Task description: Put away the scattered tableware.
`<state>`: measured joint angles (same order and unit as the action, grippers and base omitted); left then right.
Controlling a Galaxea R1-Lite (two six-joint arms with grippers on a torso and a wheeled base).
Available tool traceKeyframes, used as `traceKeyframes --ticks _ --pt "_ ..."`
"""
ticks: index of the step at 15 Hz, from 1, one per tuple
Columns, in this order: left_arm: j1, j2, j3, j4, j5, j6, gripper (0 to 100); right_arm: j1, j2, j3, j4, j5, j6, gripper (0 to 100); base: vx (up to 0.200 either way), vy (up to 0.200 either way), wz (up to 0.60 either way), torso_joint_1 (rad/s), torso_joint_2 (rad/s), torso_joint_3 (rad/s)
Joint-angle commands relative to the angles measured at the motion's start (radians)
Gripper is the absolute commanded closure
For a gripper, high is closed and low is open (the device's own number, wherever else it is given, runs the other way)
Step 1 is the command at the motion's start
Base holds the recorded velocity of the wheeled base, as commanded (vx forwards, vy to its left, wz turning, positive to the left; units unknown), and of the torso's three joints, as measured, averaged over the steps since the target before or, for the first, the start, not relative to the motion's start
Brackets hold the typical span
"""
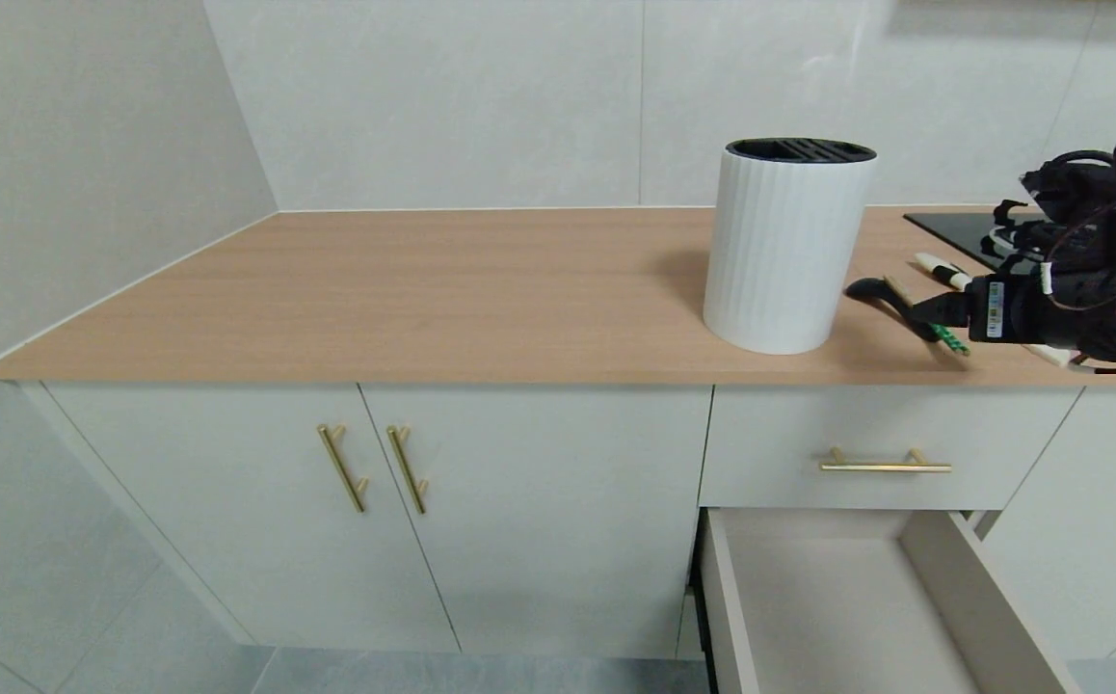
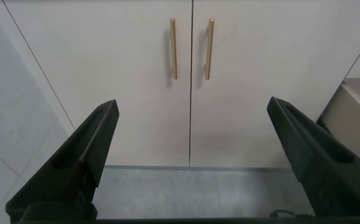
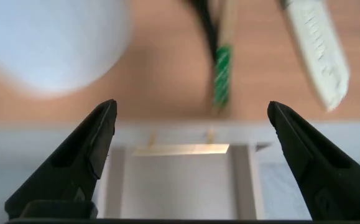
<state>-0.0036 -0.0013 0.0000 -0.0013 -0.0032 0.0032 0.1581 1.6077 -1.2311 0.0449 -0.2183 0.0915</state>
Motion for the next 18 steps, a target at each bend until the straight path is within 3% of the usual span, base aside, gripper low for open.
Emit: traceKeyframes --ticks 1,4,12,13,18 --pt "0.001 0.001 0.000 0.000 0.000 0.000 0 -0.026 0.115 -0.004 -0.040 -0.006 0.002 0 0.000 0.000 0.00 0.000 0.00 0.000" --pt "0.001 0.001 0.000 0.000 0.000 0.000 0 -0.051 0.172 -0.016 -0.096 -0.026 0.001 0 0.000 0.000 0.00 0.000 0.00 0.000" --pt "-0.001 0.001 0.000 0.000 0.000 0.000 0 -0.074 0.198 -0.038 -0.091 -0.027 0.002 0 0.000 0.000 0.00 0.000 0.00 0.000" --pt "0.001 0.001 0.000 0.000 0.000 0.000 0 -0.074 0.198 -0.038 -0.091 -0.027 0.002 100 0.000 0.000 0.00 0.000 0.00 0.000" --pt "0.001 0.001 0.000 0.000 0.000 0.000 0 -0.075 0.187 -0.034 -0.088 -0.027 0.002 100 0.000 0.000 0.00 0.000 0.00 0.000"
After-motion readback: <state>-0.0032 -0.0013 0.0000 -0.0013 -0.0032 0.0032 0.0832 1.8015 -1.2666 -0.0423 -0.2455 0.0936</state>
